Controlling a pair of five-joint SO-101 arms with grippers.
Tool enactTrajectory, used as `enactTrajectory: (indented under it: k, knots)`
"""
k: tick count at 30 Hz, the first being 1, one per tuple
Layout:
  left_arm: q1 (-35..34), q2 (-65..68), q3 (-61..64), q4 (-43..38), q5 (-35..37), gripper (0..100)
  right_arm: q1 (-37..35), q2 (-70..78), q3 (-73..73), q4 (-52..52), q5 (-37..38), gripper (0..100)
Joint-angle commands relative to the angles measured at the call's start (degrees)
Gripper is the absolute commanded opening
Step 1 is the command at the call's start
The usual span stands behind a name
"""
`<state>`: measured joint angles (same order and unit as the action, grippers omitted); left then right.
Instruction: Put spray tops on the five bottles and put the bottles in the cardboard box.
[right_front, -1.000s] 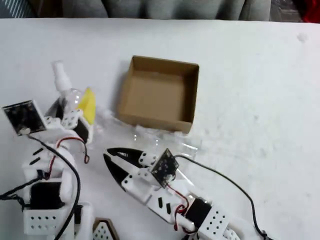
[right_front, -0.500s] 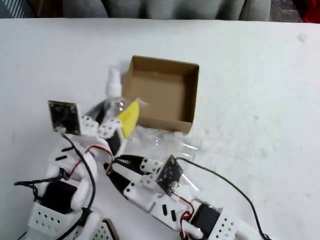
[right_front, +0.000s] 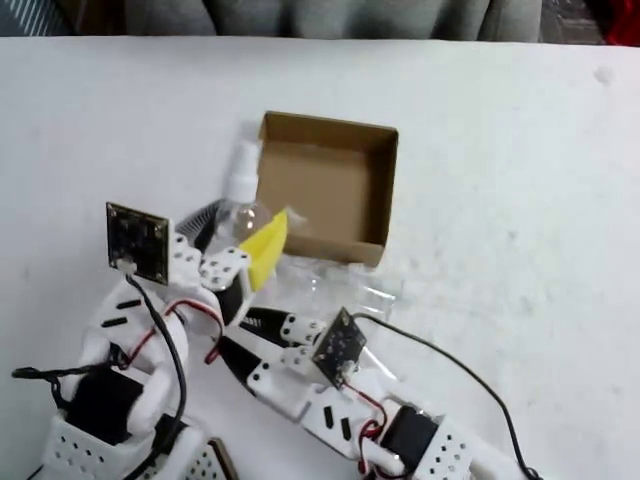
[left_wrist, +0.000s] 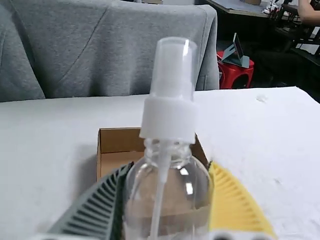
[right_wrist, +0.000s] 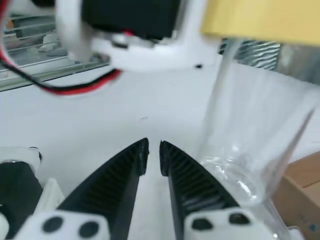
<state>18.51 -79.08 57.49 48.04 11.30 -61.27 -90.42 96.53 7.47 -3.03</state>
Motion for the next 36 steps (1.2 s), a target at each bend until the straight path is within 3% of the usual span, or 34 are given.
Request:
enactTrajectory:
  k: [1,8,19,26,28,31,36]
  knots:
    - [0.92,0.40,-4.40,1.49,-0.88,2,3.03,6.11,0.44,-6.02,-0.26,1.5]
    - [0.92,0.40,-3.25,1.76,-0.88,2,6.64,16.75,-3.96,-8.48,-0.44,1.5]
    - [0.31,0.40,-3.25,3.43,-0.88,2,5.85,17.45,-4.13,-7.96,-0.44,1.5]
    - [-10.15,0.66,-0.35,-7.30,-1.41,2,2.77,17.36,-4.48,-5.14,-0.35,1.5]
    - [-12.70,0.66,3.43,-10.55,-5.10,2,2.59,16.92,-4.48,-5.14,0.09,1.5]
    - [-13.76,0.40,10.90,-15.03,-8.70,2,2.59,13.49,-4.31,-4.79,0.09,1.5]
    - [-13.67,0.40,16.70,-20.92,-6.07,2,2.68,7.78,-1.41,-4.88,0.09,1.5]
